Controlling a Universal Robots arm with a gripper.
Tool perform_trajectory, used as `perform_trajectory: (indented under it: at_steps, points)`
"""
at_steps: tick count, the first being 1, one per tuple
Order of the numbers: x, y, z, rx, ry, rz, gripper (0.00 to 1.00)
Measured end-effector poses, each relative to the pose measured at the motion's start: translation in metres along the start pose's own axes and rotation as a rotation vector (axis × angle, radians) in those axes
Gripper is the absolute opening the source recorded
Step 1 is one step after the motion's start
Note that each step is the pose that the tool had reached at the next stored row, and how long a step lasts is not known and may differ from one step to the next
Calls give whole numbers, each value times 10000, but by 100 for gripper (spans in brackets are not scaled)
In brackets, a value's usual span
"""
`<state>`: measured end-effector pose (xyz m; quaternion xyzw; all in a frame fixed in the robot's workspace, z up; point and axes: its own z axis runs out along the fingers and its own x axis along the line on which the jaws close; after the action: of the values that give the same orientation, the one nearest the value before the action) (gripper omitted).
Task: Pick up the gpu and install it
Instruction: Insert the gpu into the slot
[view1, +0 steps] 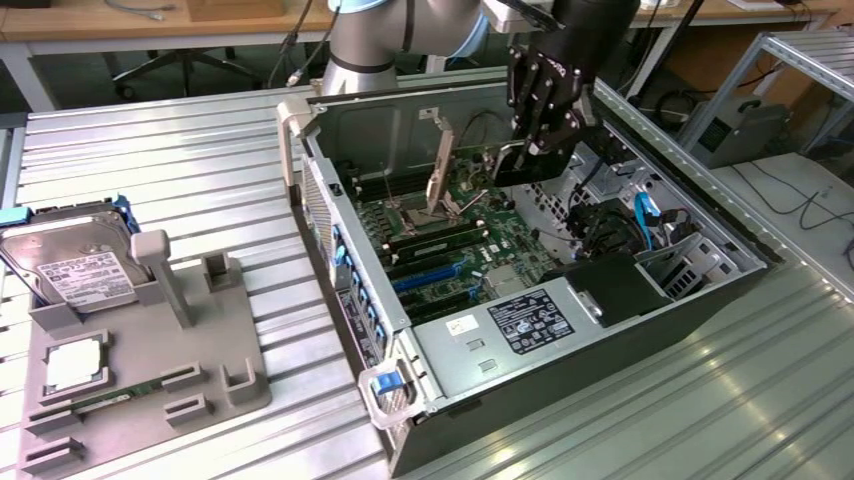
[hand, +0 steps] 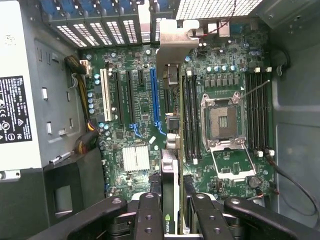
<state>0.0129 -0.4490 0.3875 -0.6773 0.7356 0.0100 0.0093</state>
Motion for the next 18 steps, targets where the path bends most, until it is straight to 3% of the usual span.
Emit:
perform_trajectory:
  at_steps: [18]
  points:
    - [11,20,333,-1,0,-50,27]
